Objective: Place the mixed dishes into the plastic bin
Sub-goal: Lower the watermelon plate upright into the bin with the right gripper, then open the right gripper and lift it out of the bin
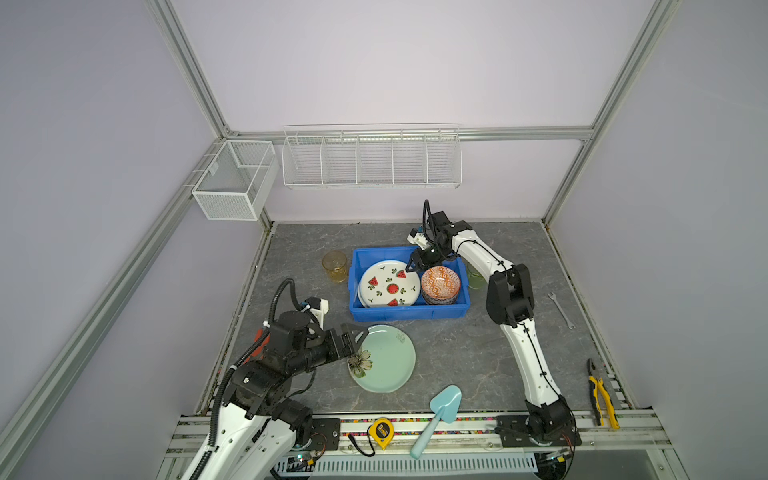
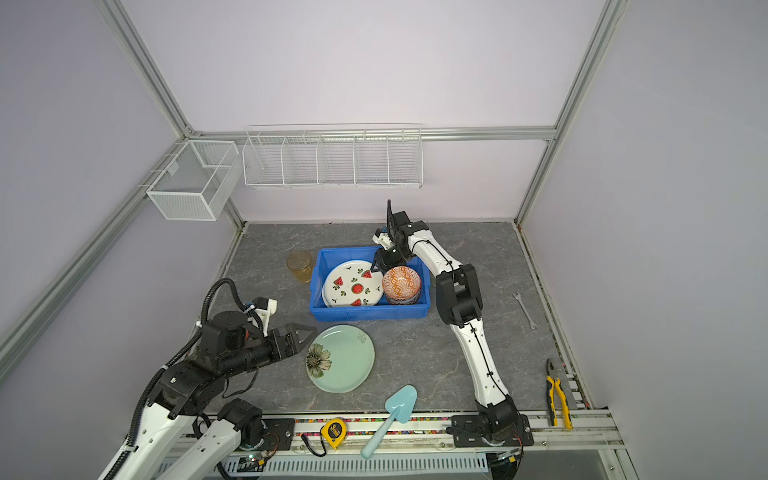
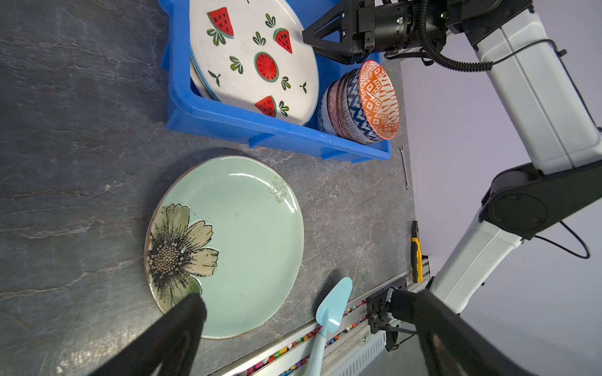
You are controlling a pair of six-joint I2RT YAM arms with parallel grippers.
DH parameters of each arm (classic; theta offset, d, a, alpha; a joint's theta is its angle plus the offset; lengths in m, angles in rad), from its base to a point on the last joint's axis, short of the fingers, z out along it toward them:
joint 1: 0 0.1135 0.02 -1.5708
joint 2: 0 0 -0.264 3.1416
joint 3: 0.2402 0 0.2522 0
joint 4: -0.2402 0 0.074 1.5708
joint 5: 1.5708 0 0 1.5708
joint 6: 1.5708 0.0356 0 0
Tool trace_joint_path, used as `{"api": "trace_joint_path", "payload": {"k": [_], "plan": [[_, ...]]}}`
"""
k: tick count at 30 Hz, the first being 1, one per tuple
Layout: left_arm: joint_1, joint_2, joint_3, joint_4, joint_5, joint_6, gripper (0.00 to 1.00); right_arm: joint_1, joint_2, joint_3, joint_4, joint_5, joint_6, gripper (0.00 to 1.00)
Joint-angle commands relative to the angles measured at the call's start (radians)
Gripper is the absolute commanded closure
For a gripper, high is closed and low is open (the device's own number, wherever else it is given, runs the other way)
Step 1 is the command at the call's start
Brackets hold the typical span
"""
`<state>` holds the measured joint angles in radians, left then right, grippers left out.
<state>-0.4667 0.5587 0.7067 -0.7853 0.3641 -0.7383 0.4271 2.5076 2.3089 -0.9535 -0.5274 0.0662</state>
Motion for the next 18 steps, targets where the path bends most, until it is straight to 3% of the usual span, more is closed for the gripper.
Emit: {"api": "trace_joint_path", "payload": {"k": [1, 18], "plan": [[0.002, 0.011, -0.009, 0.023, 0.011, 0.019, 0.00, 0.002, -0.089, -0.015, -0.012, 0.025, -0.020, 0.57], [0.002, 0.103, 0.003, 0.098, 0.026, 0.029, 0.00, 0.003, -0.348, -0.103, -0.060, 0.082, -0.040, 0.55]]}}
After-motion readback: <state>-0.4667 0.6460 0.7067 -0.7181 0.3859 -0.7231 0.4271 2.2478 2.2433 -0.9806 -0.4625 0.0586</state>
